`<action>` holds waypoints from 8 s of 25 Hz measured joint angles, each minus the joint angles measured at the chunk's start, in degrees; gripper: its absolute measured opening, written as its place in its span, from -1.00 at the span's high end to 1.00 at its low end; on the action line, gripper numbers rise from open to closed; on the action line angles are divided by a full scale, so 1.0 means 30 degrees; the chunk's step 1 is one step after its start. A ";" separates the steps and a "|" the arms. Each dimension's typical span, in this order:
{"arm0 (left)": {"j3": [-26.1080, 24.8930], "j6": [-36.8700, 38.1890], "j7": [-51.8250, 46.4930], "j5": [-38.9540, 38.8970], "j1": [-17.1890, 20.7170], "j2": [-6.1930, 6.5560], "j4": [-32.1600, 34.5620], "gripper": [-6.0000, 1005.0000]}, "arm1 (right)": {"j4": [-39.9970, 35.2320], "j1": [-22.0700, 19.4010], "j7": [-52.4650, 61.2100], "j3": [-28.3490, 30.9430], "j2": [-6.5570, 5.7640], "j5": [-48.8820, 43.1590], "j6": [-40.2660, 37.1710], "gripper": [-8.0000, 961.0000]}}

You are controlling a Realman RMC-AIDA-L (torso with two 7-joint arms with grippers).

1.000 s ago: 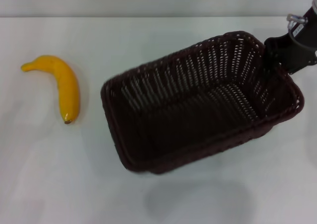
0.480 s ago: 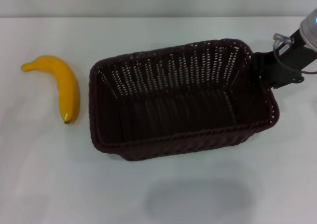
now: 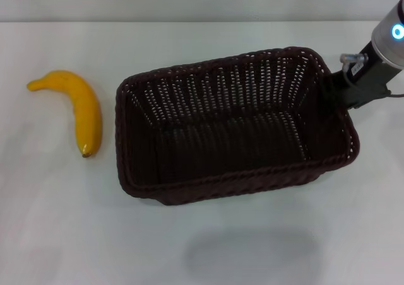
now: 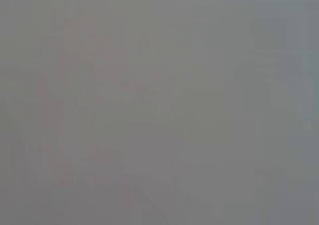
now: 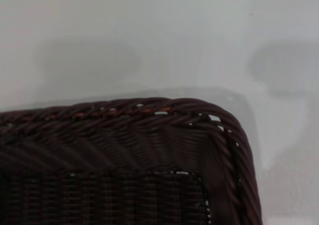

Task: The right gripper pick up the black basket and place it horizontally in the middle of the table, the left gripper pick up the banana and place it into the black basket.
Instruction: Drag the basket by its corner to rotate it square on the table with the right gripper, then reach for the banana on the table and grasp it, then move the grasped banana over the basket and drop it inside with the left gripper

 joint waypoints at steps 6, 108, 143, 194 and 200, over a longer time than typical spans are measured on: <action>-0.0001 0.0044 -0.0118 0.0006 0.0119 -0.0083 0.0000 -0.74 | -0.0190 0.0274 0.0088 -0.1648 0.0086 -0.0690 0.0322 0.63; 0.3647 0.2257 -4.6929 3.5841 -1.5275 0.4943 0.4835 -0.74 | -0.3557 -1.4696 -1.4821 0.1297 -0.0152 -0.4138 -2.9160 0.06; 0.7368 0.7881 -4.6685 3.6334 -1.6702 0.2508 0.1314 -0.70 | -0.0489 -1.4847 -1.5271 0.0388 -0.0150 -0.4211 -3.4047 0.06; 1.2455 -0.4239 -4.1430 2.7513 -2.1831 -0.0988 1.1154 -0.15 | -0.1589 -1.4852 -1.4770 -0.1057 -0.0090 -0.4008 -3.4009 0.06; 1.2516 -0.4487 -4.2170 2.7324 -2.0457 -0.0999 1.2707 -0.20 | -0.1716 -1.4986 -1.4770 -0.1110 -0.0090 -0.3974 -3.3978 0.06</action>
